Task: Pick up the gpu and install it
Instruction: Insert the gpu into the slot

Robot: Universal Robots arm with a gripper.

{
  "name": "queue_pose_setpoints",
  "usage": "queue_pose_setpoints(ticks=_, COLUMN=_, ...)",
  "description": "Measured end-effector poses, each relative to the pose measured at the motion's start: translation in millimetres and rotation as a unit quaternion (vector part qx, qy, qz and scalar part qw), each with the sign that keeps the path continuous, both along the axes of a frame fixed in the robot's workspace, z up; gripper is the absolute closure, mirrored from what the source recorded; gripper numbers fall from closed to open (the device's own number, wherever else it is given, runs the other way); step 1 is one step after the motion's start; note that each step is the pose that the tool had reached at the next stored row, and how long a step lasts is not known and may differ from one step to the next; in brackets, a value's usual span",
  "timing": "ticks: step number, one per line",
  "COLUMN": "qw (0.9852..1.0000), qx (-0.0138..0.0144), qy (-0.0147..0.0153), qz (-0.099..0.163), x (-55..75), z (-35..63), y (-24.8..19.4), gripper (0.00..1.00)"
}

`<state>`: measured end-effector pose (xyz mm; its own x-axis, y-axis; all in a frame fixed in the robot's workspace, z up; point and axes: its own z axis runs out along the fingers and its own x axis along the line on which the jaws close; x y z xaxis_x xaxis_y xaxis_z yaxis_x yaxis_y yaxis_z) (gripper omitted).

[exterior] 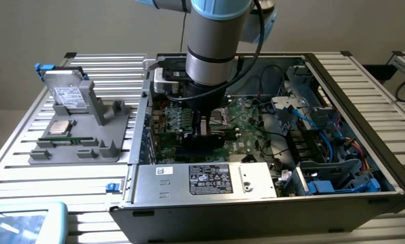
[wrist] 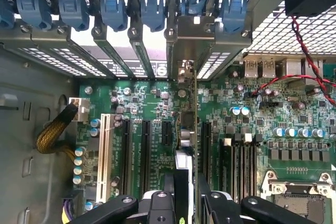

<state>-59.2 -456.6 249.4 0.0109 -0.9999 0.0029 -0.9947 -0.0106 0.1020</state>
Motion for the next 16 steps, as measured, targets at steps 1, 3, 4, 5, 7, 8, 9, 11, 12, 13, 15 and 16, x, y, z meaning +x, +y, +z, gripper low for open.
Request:
queue_pose_setpoints(ticks=1, qw=1.0000, qx=-0.0002, qy=0.0000, qz=0.000, x=0.0, z=0.0, y=-0.1, gripper=0.73)
queue_pose_setpoints(ticks=3, qw=1.0000, qx=-0.0008, qy=0.0000, qz=-0.001, x=0.0, z=-0.1, y=-0.4, gripper=0.73)
queue_pose_setpoints(ticks=4, qw=1.0000, qx=-0.0013, qy=0.0000, qz=-0.001, x=0.0, z=-0.1, y=-0.4, gripper=0.73)
queue_pose_setpoints(ticks=5, qw=1.0000, qx=-0.0017, qy=0.0000, qz=-0.002, x=0.1, z=-0.1, y=-0.5, gripper=0.73)
queue_pose_setpoints(ticks=7, qw=1.0000, qx=-0.0025, qy=0.0000, qz=-0.003, x=-0.1, z=-0.5, y=-0.4, gripper=0.73)
queue_pose_setpoints(ticks=8, qw=1.0000, qx=-0.0027, qy=0.0000, qz=-0.004, x=-0.2, z=-0.7, y=-0.5, gripper=0.73)
queue_pose_setpoints(ticks=9, qw=1.0000, qx=-0.0029, qy=0.0000, qz=-0.004, x=-0.2, z=-0.9, y=-0.4, gripper=0.73)
queue_pose_setpoints(ticks=11, qw=1.0000, qx=-0.0030, qy=0.0000, qz=-0.005, x=-0.3, z=-1.1, y=-0.2, gripper=0.73)
queue_pose_setpoints(ticks=12, qw=1.0000, qx=-0.0031, qy=0.0000, qz=-0.005, x=-0.3, z=-1.1, y=-0.2, gripper=0.73)
queue_pose_setpoints(ticks=13, qw=1.0000, qx=-0.0032, qy=0.0000, qz=-0.005, x=-0.5, z=-1.1, y=0.1, gripper=0.73)
queue_pose_setpoints(ticks=15, qw=1.0000, qx=-0.0035, qy=0.0000, qz=-0.006, x=-0.5, z=-1.1, y=0.3, gripper=0.73)
queue_pose_setpoints(ticks=16, qw=1.0000, qx=-0.0037, qy=0.0000, qz=-0.006, x=-0.7, z=-1.1, y=0.4, gripper=0.73)
